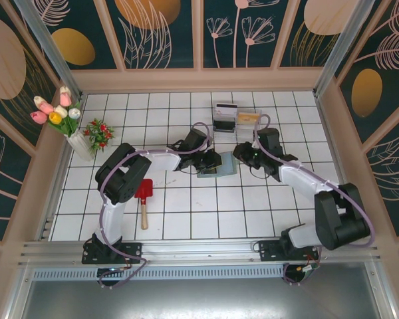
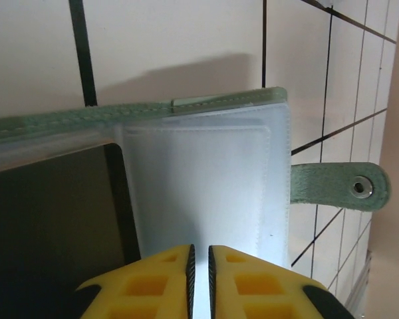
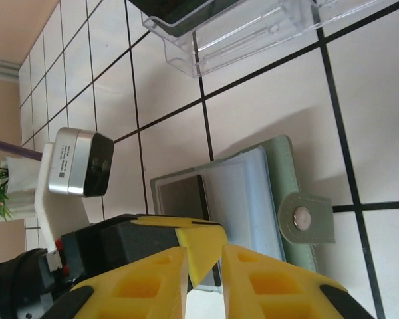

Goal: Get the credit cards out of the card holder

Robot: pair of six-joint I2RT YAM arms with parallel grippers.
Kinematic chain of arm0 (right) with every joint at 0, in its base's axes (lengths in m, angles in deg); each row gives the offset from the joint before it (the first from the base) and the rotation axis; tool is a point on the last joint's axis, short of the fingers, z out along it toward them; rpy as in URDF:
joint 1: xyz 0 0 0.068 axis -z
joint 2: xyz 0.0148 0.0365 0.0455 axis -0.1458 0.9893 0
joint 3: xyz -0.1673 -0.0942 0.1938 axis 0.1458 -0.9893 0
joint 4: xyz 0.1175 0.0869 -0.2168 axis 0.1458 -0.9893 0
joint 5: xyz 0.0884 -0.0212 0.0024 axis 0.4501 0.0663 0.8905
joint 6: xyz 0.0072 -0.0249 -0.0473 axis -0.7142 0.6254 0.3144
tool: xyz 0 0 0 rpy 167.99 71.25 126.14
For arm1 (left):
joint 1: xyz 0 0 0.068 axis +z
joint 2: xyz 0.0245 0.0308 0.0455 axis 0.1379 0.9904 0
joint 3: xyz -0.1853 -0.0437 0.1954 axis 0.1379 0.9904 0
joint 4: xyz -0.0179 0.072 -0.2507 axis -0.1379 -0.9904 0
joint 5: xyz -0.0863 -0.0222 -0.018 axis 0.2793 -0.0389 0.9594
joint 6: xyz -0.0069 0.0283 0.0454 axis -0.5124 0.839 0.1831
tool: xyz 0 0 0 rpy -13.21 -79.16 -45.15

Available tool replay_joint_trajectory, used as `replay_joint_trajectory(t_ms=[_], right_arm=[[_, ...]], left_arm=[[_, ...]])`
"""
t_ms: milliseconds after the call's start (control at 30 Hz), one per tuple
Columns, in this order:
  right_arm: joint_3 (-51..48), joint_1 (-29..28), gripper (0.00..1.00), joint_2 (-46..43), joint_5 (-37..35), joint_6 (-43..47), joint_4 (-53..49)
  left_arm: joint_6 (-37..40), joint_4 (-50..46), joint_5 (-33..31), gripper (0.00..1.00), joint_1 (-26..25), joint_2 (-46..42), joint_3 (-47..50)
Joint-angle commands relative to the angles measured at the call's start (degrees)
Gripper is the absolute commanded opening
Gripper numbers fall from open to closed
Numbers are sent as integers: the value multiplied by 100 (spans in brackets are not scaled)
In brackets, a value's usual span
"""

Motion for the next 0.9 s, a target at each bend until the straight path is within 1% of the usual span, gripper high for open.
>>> replay_joint_trajectory(t_ms=[0, 100, 233, 400, 500, 567, 700, 767, 867], right_arm=[[378, -68, 20, 355, 379, -31, 123], [673, -220, 18, 681, 352, 58, -35], [1036, -410, 16, 1059, 238, 124, -296], [1448, -805, 15, 1312, 22, 457, -562], [1640, -937, 15, 1413, -49, 522, -669], [1790, -1001, 15, 1451, -248, 501, -848], [2074, -1154, 15, 1569, -567, 368, -1291], [2269, -1363, 16, 1737, -679, 295, -1551], [2470, -1495, 15, 1929, -968, 74, -1887]], left_arm=[[162, -364, -199, 14, -11, -200, -229], [323, -459, -300, 13, 35, -408, -197], [377, -530, -513, 13, 226, -757, 27], [348, -475, -739, 19, 537, -1173, 579], [375, -221, -512, 20, 576, -1172, 801], [434, -309, -333, 20, 581, -1017, 682], [592, -529, -440, 20, 603, -967, 535], [621, -491, -417, 19, 624, -958, 579], [495, -116, 54, 19, 618, -860, 696]])
